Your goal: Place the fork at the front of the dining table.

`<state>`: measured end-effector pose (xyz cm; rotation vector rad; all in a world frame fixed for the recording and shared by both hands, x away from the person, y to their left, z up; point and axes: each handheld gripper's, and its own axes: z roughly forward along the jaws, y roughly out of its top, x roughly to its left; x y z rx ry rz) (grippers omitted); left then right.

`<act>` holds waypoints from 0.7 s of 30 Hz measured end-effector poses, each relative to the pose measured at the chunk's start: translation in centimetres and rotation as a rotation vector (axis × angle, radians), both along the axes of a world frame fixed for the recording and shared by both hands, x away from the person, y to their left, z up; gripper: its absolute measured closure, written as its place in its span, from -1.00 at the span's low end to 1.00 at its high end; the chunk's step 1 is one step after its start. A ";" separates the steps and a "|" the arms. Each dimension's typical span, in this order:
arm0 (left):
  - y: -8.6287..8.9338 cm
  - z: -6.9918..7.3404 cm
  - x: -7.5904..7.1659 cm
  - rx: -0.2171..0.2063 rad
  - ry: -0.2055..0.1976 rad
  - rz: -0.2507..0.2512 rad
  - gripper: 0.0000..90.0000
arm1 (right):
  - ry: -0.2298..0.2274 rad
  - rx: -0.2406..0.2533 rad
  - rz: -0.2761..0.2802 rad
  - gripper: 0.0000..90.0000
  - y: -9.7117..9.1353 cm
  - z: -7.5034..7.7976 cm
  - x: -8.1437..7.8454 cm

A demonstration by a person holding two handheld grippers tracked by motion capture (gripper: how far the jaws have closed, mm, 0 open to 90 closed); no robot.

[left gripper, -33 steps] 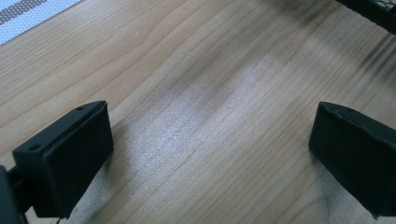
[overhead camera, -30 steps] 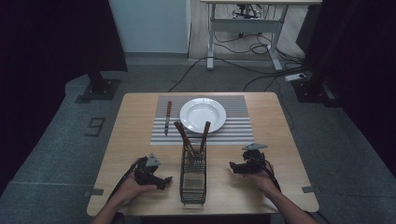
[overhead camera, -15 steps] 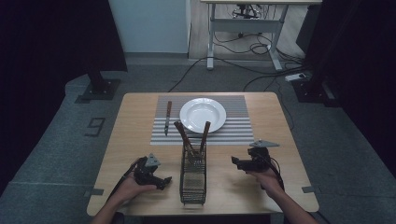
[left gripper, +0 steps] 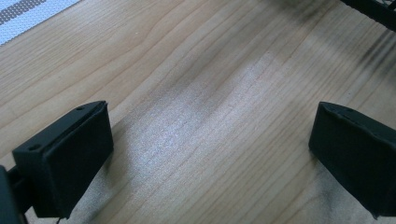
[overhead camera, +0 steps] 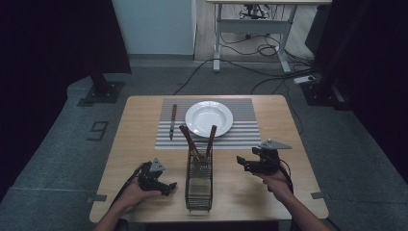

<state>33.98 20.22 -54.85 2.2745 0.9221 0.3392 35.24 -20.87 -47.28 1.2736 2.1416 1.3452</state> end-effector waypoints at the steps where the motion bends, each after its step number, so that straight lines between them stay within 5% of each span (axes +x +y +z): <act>1: 0.0 0.0 0.0 0.000 0.000 0.000 -1.00 | 0.000 0.000 0.000 -0.56 0.0 0.0 0.0; 21: 0.1 0.0 -0.1 -0.004 0.001 0.000 -1.00 | -0.033 0.021 0.073 -0.35 2.2 2.7 1.5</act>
